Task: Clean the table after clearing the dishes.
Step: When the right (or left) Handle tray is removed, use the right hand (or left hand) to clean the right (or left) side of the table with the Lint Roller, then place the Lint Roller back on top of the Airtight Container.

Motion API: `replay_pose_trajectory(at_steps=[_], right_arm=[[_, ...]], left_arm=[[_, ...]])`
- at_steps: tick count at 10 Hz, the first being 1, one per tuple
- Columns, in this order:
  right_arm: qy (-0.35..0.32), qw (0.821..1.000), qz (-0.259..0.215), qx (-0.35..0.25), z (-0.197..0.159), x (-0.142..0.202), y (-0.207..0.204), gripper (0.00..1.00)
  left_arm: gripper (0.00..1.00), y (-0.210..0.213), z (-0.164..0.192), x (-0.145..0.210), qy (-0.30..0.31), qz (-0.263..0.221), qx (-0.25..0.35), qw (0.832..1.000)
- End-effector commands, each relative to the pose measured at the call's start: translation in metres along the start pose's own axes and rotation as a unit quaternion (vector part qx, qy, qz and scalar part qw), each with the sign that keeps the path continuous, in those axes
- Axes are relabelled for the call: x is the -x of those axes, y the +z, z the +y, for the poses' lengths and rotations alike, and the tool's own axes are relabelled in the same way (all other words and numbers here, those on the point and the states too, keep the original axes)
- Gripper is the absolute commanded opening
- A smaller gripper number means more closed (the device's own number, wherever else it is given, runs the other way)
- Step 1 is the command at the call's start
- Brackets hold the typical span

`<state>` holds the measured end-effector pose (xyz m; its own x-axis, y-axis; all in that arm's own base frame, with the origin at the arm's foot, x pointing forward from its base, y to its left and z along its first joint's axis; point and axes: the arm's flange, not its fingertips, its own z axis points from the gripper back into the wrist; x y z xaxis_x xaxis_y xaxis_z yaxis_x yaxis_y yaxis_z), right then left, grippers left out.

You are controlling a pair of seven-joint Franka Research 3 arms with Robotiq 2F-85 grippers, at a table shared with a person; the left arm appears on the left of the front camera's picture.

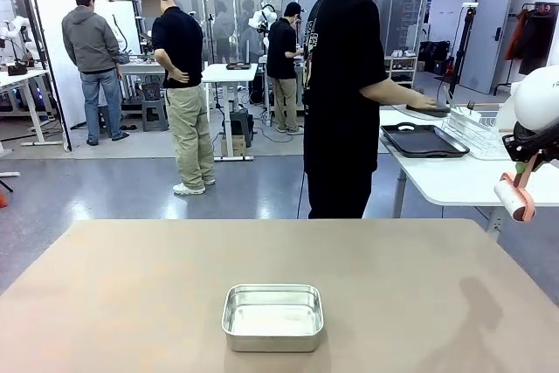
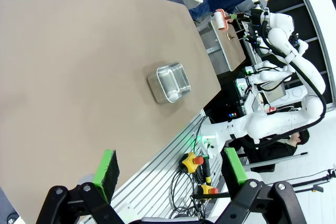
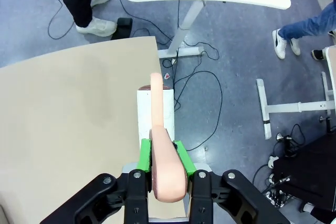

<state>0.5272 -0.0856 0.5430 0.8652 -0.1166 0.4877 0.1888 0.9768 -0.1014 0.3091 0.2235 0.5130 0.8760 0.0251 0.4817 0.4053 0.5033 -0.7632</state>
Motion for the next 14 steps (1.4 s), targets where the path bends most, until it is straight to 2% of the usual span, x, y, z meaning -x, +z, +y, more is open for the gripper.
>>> replay_pose_trajectory(at_steps=[1,14], right_arm=[[0.005,1.0,-0.008,0.008,0.0014,0.0,0.001,0.22],[0.005,1.0,-0.008,0.008,0.0014,0.0,0.001,0.22]], left_arm=[[1.0,0.0025,-0.0022,0.0024,-0.006,-0.001,0.002,1.0],[1.0,0.0025,-0.0022,0.0024,-0.006,-0.001,0.002,1.0]])
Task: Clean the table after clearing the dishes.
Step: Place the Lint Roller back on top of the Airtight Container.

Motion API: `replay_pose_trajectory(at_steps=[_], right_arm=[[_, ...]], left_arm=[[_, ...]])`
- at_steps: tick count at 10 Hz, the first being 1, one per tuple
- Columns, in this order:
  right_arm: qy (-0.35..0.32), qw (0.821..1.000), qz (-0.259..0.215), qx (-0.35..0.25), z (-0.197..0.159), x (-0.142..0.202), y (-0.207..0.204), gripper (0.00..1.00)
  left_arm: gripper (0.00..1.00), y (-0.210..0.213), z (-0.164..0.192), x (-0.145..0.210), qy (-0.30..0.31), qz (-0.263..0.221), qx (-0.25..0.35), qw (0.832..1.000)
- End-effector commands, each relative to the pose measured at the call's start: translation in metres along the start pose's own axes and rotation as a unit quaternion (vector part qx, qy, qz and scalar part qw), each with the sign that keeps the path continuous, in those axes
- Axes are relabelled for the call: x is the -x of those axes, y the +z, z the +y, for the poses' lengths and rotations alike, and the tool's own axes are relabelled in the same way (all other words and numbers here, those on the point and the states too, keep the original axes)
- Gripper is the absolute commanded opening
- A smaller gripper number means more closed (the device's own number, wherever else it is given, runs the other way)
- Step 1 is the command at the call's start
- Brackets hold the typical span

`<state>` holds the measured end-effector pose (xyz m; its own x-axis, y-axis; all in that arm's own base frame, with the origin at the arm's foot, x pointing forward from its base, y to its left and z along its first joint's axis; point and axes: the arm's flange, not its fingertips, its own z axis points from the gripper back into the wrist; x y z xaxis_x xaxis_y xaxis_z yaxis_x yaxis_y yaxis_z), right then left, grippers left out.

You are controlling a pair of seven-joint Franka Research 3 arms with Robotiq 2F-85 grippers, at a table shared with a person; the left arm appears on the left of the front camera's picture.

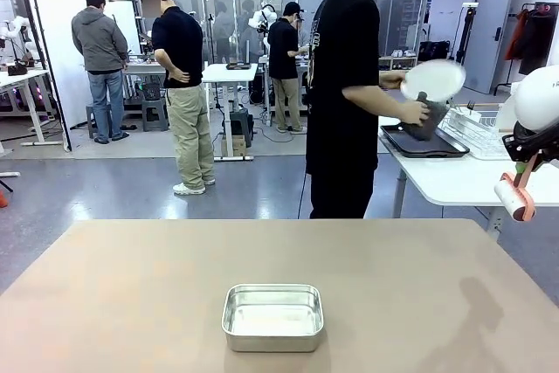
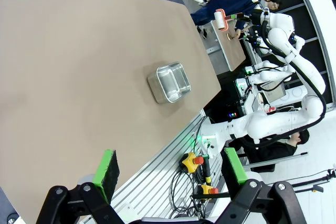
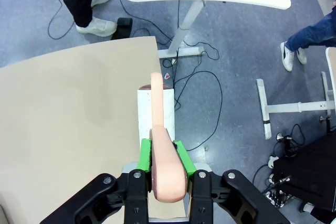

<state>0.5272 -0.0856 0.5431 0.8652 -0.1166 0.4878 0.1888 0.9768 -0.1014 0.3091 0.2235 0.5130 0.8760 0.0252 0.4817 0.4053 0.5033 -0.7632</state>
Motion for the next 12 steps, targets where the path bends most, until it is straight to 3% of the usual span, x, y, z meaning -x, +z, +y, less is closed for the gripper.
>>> replay_pose_trajectory(at_steps=[1,5,7,9,12], right_arm=[[0.005,1.0,-0.008,0.008,0.001,0.0,0.001,0.22],[0.0,1.0,0.0,0.0,0.0,0.0,0.0,0.22],[0.124,0.991,-0.054,-0.012,0.043,-0.006,0.035,0.22],[0.213,0.969,-0.087,-0.092,0.096,-0.003,0.071,0.22],[0.354,0.912,-0.092,-0.184,0.169,0.022,0.116,0.22]], left_arm=[[1.0,0.003,-0.002,0.002,-0.006,-0.001,0.002,1.0],[1.0,0.003,-0.002,0.002,-0.006,-0.001,0.002,1.0],[1.0,0.003,-0.002,0.002,-0.006,-0.001,0.002,1.0],[1.0,0.003,-0.002,0.002,-0.006,-0.001,0.002,1.0],[1.0,0.003,-0.002,0.002,-0.006,-0.001,0.002,1.0]])
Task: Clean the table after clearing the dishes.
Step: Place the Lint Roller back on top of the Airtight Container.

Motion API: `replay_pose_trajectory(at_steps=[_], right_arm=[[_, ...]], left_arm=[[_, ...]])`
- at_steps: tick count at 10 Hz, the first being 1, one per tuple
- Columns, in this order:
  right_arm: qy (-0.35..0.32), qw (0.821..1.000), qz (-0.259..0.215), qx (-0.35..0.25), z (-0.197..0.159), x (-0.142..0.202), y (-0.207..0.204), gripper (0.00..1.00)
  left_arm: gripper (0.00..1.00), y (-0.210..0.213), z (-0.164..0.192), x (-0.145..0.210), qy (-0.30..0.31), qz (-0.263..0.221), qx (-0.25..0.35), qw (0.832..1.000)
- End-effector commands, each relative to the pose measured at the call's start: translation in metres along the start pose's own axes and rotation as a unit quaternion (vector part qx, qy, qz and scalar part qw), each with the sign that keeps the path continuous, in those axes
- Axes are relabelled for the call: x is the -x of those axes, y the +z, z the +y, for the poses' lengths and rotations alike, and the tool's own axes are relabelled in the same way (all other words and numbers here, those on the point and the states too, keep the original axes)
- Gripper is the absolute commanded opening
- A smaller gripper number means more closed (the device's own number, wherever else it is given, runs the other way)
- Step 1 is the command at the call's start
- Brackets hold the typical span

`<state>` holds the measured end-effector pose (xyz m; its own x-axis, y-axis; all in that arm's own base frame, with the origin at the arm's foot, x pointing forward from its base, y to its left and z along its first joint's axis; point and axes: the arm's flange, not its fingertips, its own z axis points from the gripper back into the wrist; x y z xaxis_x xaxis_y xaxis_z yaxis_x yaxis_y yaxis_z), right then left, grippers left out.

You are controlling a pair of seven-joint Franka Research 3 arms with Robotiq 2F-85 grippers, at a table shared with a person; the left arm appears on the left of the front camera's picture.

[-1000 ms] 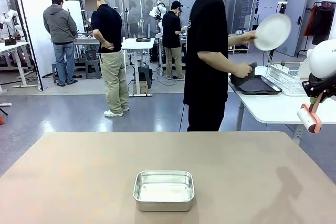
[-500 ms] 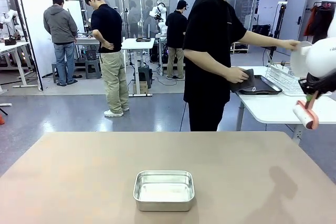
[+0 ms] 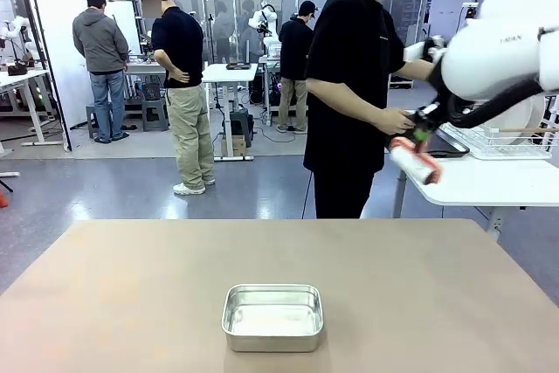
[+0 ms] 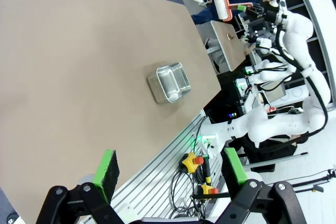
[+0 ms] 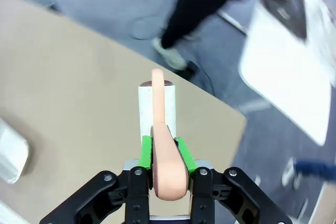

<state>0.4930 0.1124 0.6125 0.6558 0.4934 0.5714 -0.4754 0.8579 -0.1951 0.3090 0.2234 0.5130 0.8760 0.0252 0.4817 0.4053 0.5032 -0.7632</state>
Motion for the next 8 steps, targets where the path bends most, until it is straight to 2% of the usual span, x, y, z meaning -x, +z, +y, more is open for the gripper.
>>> replay_pose_trajectory(at_steps=[1,2,3,6,8], right_arm=[[0.101,0.991,0.005,-0.088,0.025,0.001,0.012,0.22],[0.163,0.978,0.012,-0.127,0.059,-0.002,0.013,0.22],[0.21,0.969,0.026,-0.13,0.088,-0.003,0.009,0.22],[0.33,0.922,0.047,-0.198,0.176,0.011,-0.003,0.22],[0.363,0.9,0.038,-0.237,0.207,0.018,-0.001,0.22]], left_arm=[[1.0,0.003,-0.002,0.002,-0.006,-0.001,0.002,1.0],[1.0,0.003,-0.002,0.002,-0.006,-0.001,0.002,1.0],[1.0,0.003,-0.002,0.002,-0.006,-0.001,0.002,1.0],[1.0,0.003,-0.002,0.002,-0.006,-0.001,0.002,1.0],[1.0,0.003,-0.002,0.002,-0.006,-0.001,0.002,1.0]])
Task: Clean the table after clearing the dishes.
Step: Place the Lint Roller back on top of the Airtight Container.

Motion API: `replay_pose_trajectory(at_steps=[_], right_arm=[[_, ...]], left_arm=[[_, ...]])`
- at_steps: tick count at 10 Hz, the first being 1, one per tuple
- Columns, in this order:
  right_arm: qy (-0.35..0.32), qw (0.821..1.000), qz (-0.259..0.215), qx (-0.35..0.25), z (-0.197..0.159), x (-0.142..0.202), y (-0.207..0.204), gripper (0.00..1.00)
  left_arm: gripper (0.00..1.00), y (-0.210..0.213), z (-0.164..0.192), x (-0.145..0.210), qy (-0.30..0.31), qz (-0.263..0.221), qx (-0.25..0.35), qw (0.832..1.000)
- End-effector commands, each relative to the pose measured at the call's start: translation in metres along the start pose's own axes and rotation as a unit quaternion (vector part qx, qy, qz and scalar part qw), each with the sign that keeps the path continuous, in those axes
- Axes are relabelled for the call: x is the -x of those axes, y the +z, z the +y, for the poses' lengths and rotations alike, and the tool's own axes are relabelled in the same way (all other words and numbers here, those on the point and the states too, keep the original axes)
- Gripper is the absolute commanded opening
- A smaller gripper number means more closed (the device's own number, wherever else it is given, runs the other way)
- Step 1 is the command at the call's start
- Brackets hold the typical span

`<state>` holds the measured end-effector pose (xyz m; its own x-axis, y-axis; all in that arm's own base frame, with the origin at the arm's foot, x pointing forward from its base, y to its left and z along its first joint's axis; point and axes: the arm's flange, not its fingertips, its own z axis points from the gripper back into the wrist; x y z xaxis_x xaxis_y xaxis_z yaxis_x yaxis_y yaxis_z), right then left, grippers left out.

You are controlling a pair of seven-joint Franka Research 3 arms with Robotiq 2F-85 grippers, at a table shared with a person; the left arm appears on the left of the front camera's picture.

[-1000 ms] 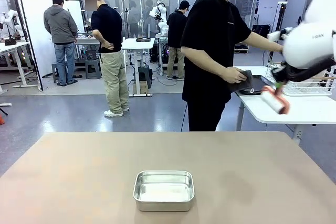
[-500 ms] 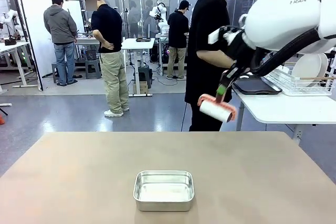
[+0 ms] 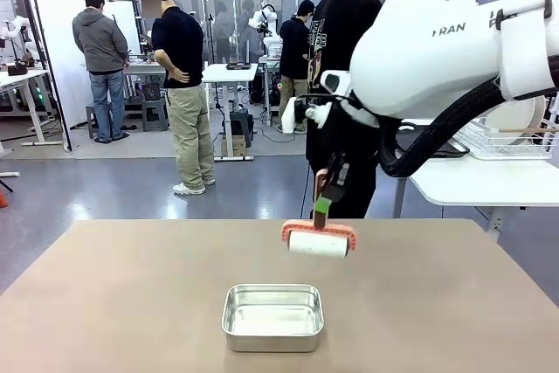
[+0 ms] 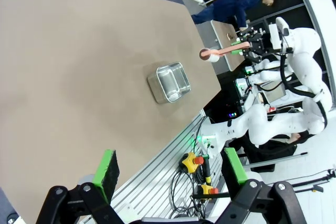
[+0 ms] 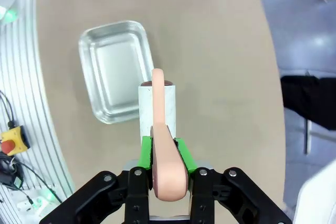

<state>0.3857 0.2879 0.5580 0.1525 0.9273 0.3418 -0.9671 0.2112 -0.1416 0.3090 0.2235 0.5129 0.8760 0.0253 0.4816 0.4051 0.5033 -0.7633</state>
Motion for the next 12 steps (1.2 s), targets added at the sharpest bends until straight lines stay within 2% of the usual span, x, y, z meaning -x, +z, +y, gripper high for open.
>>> replay_pose_trajectory(at_steps=[1,2,7,8,9,12], right_arm=[[0.021,0.999,-0.025,-0.02,0.006,0.002,0.005,0.22],[0.0,1.0,0.0,0.0,0.0,0.0,0.0,0.22],[0.001,1.0,-0.004,-0.003,-0.002,0.002,0.0,0.22],[0.035,0.998,-0.004,-0.05,0.007,-0.005,-0.025,0.22],[0.041,0.996,-0.007,-0.076,0.009,-0.011,-0.047,0.22],[0.087,0.99,-0.015,-0.109,0.027,-0.034,-0.085,0.22]], left_arm=[[1.0,0.003,-0.002,0.002,-0.006,-0.001,0.002,1.0],[1.0,0.003,-0.002,0.002,-0.006,-0.001,0.002,1.0],[1.0,0.003,-0.002,0.002,-0.006,-0.001,0.002,1.0],[1.0,0.003,-0.002,0.002,-0.006,-0.001,0.002,1.0],[1.0,0.003,-0.002,0.002,-0.006,-0.001,0.002,1.0],[1.0,0.003,-0.002,0.002,-0.006,-0.001,0.002,1.0]])
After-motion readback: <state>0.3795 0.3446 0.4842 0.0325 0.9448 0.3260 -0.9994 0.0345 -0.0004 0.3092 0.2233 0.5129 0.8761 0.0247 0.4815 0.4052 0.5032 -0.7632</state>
